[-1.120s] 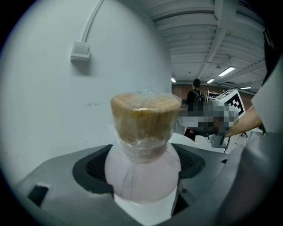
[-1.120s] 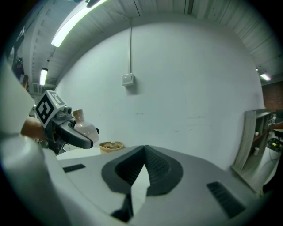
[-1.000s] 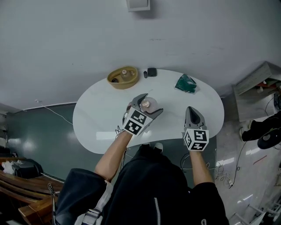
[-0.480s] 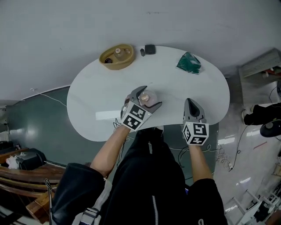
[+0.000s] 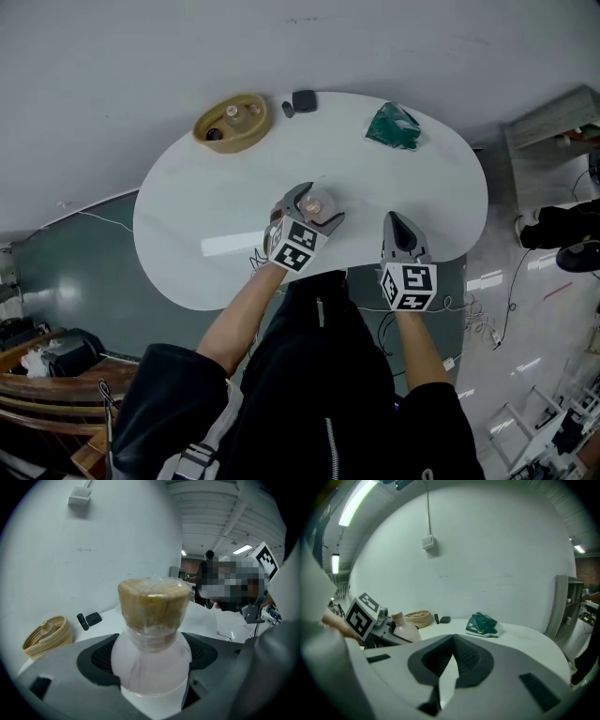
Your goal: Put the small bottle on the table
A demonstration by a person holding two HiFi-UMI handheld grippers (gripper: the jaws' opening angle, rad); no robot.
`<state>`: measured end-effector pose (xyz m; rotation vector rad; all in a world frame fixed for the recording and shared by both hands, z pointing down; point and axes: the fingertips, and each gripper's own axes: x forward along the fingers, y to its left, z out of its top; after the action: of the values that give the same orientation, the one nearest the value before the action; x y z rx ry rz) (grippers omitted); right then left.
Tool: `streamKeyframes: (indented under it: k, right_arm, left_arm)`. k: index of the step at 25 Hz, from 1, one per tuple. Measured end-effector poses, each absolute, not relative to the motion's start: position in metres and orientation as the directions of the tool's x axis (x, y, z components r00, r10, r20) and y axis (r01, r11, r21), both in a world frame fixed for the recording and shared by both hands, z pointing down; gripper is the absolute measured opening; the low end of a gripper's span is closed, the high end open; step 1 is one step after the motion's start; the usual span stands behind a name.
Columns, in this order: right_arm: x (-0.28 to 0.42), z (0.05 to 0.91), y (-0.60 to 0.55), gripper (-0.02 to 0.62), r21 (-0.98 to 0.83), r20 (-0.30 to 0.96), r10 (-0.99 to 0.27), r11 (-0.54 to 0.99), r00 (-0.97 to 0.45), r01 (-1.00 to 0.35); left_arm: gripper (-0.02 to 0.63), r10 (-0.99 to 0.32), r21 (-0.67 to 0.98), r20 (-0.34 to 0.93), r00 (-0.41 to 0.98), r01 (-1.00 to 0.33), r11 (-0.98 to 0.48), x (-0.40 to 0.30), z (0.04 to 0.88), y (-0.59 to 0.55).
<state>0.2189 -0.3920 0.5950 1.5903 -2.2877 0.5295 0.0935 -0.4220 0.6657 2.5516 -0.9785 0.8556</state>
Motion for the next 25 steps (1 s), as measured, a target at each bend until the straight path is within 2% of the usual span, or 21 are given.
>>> streamKeyframes:
  k: [11, 25]
  right_arm:
    - [0.259, 0.603, -0.395, 0.001, -0.098, 0.490, -0.836, 0.229, -0.247, -0.969]
    - [0.272, 0.616, -0.393, 0.002, -0.096, 0.525, -0.830, 0.163, -0.189, -0.982]
  left_arm:
    - [0.411, -0.469, 0.040, 0.653, 0.595, -0.646, -0.762, 0.127, 0.726, -0.457]
    - [0.411, -0.414, 0.074, 0.721, 0.556, -0.655, -0.752, 0.132, 0.773, -0.476]
